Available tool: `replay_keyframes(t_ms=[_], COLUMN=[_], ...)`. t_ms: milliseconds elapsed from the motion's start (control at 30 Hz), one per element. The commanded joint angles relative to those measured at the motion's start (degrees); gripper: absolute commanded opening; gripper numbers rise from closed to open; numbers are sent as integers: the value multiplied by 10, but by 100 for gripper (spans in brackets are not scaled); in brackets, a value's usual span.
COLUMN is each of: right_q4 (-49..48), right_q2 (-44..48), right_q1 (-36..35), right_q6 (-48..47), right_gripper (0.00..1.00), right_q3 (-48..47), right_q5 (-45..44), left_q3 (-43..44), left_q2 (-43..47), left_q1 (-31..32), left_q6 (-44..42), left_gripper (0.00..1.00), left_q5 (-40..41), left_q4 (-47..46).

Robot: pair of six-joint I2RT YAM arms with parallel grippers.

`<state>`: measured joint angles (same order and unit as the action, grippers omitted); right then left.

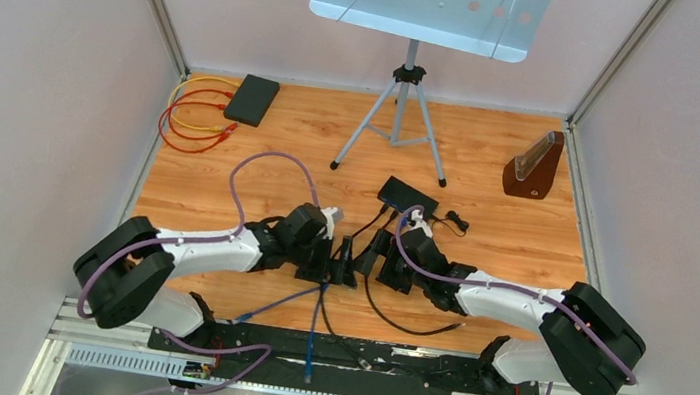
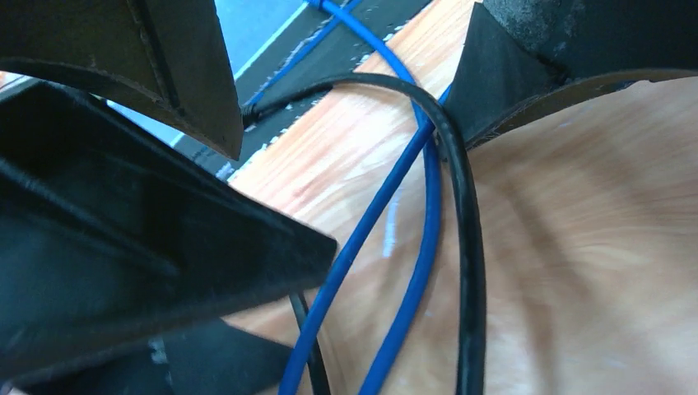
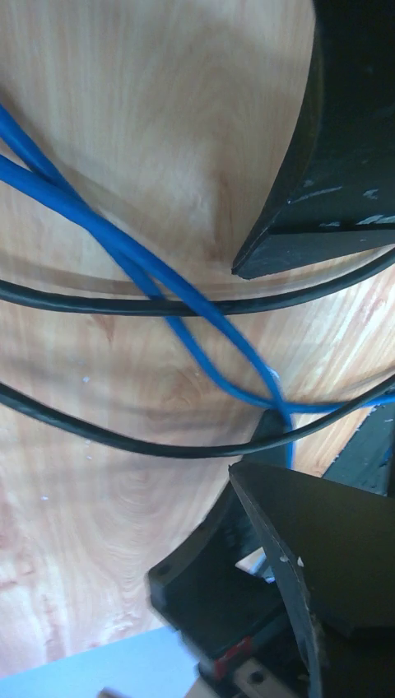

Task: Pull the plug from the switch port
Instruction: Move the switch port to the center of the board.

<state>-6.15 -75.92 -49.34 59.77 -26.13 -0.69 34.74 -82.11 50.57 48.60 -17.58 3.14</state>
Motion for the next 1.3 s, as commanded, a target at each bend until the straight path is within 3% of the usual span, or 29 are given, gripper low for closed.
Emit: replay_keyframes(t_ms=[0, 167, 267, 567, 800, 933, 1100, 1267], right_q4=[37, 54, 59, 127, 134, 143, 232, 336], right_q2=[-3, 35, 73, 160, 135, 90, 129, 242], right_q1=[-6, -6, -6, -6, -5, -8, -34, -33], right_q6=[4, 5, 6, -32, -40, -71, -60, -46], right_gripper=[91, 91, 90, 89, 84, 79, 79, 82], right_q3=[23, 44, 58, 60, 49, 6, -31, -37], right_q5=[-6, -16, -25, -34, -38, -15, -108, -224], left_q3=[0, -10, 5, -8, 15, 12, -19, -15], left_q2=[-77, -67, -43, 73, 159, 213, 245, 191], left_q1=[62, 111, 124, 127, 126, 117, 73, 44], left_q6=[58, 128, 131, 109, 96, 101, 72, 35], left_gripper=[100, 100, 100, 100, 100, 100, 100, 100], left_q5=[-2, -10, -3, 79, 243, 305, 291, 228], left_q4=[-21, -119, -104, -3, 203, 245, 198, 103])
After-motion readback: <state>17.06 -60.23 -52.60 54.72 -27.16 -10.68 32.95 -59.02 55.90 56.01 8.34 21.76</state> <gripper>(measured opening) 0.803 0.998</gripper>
